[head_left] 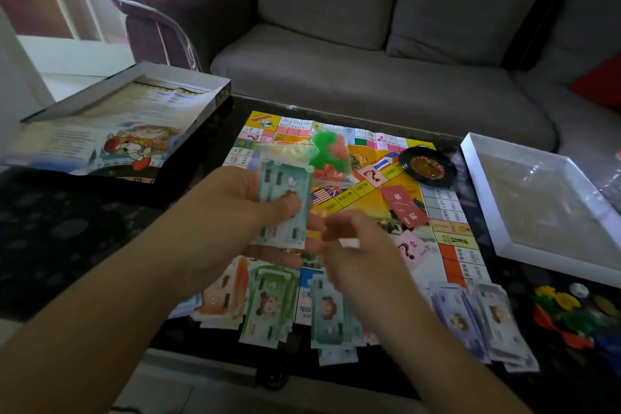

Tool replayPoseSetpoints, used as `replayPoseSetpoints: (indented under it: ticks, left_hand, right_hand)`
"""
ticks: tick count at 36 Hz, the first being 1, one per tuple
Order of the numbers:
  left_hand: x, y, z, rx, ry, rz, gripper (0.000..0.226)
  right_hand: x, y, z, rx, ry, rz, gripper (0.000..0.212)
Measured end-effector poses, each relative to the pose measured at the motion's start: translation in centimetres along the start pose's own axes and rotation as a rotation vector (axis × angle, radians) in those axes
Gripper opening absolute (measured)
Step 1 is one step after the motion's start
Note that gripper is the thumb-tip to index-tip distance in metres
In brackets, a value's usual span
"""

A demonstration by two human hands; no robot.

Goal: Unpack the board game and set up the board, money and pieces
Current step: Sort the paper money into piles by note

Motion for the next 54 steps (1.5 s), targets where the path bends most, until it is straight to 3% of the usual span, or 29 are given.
replayPoseSetpoints:
  ticks: [2,5,11,13,16,20,23,27,32,41,50,54]
  left_hand:
    - [0.0,-0.6,0.0,0.041,-0.017,-0.022,0.017]
    - [0.0,-1.8,-0.5,0.099,-0.016,-0.069,0.012]
    - [-0.2,-4.7,-1.2,0.160,-0.025,-0.252,0.019]
    - [-0.1,-5.1,-1.4,0.098,0.010,-0.265,0.037]
    - [-0.1,-5.0,-1.8,0.000,0.071,-0.216,0.040]
    - [0.1,-4.6,-1.9,0.065,0.024,-0.141,0.038]
    - [0.0,-4.9,-1.8,0.119,-0.001,-0.118,0.019]
    - [0.1,-5.1,-1.9,0.143,-0.023,-0.068,0.011]
    - [0.2,-5.5,-2.1,0.113,-0.006,-0.096,0.018]
    - [1.1,-2.8,-2.5,-0.003,0.070,0.079,0.022]
    - [1.3,-2.1,-2.2,-0.063,0.078,0.108,0.025]
    - [1.1,-2.2,-2.0,-0.045,0.031,0.092,0.024]
  right_hand:
    - [0.2,1.4,-0.4,0.322,-0.020,0.002,0.012]
    - [-0.2,2.8,-1.7,0.591,0.050,-0.076,0.022]
    - [-0.7,4.3,-2.0,0.312,0.131,-0.058,0.008]
    - [-0.8,4.8,-1.7,0.265,0.126,-0.034,0.009]
    - [-1.1,5.7,-1.5,0.223,0.126,0.015,0.006]
    - [-1.1,6.8,-1.4,0.183,0.137,0.047,0.006]
    - [-1.3,6.9,-1.6,0.178,0.140,0.043,0.008]
    - [-1.4,7.0,-2.0,0.148,0.163,0.031,0.008]
    - [-1.3,7.0,-1.7,0.106,0.141,-0.015,0.017]
    - [-0.7,13.6,-1.1,-0.031,0.088,0.164,0.008]
    - [-0.4,12.3,0.6,-0.174,0.010,0.088,0.013]
    - [-0.9,8.1,1.3,-0.167,-0.015,-0.036,0.014]
Point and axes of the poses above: each hand's wrist, its own x-axis towards the middle knuckle, its own y-axis out of the back of the hand, z = x × y, the point moved 9 cm from there along x, towards the middle knuckle, and after that the axes turned 1 degree about y, right-handed, at the moved point
